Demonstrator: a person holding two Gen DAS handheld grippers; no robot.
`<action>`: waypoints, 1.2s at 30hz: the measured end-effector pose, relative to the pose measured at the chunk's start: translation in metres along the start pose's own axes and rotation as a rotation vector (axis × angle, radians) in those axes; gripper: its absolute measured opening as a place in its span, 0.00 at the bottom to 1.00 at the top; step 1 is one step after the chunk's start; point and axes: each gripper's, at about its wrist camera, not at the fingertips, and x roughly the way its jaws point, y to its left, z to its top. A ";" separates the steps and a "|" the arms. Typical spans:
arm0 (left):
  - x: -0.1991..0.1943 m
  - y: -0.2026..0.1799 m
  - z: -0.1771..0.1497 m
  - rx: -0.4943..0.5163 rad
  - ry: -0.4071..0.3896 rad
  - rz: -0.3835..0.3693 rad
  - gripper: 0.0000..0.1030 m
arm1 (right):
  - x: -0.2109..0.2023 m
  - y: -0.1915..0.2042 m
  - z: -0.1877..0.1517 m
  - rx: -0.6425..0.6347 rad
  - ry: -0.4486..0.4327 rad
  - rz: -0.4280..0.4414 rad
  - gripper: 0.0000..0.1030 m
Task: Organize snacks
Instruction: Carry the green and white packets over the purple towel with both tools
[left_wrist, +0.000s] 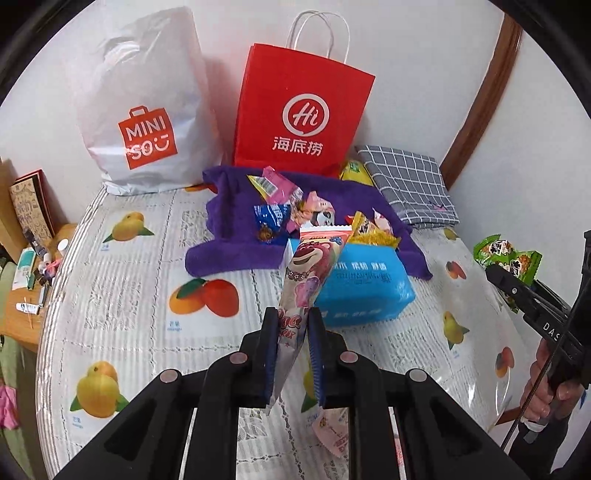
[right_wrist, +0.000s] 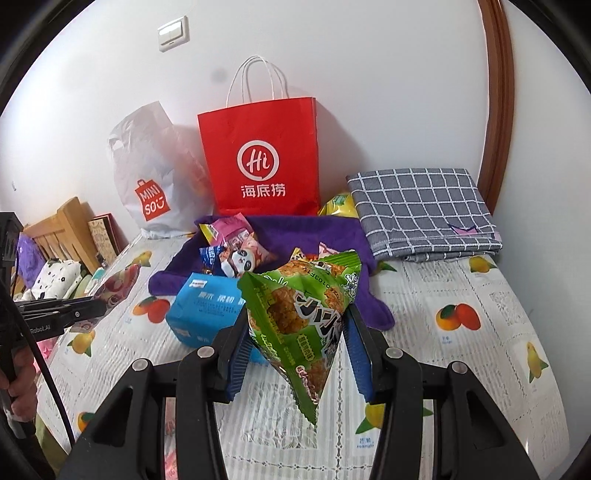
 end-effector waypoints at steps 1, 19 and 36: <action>-0.001 0.001 0.003 -0.003 -0.004 0.001 0.15 | 0.000 0.000 0.002 0.001 0.000 -0.003 0.46; 0.008 0.004 0.035 -0.004 -0.012 -0.006 0.15 | 0.010 0.007 0.044 0.000 -0.041 -0.040 0.46; 0.033 0.020 0.038 -0.049 0.022 -0.057 0.10 | 0.042 0.014 0.048 0.000 0.001 -0.030 0.46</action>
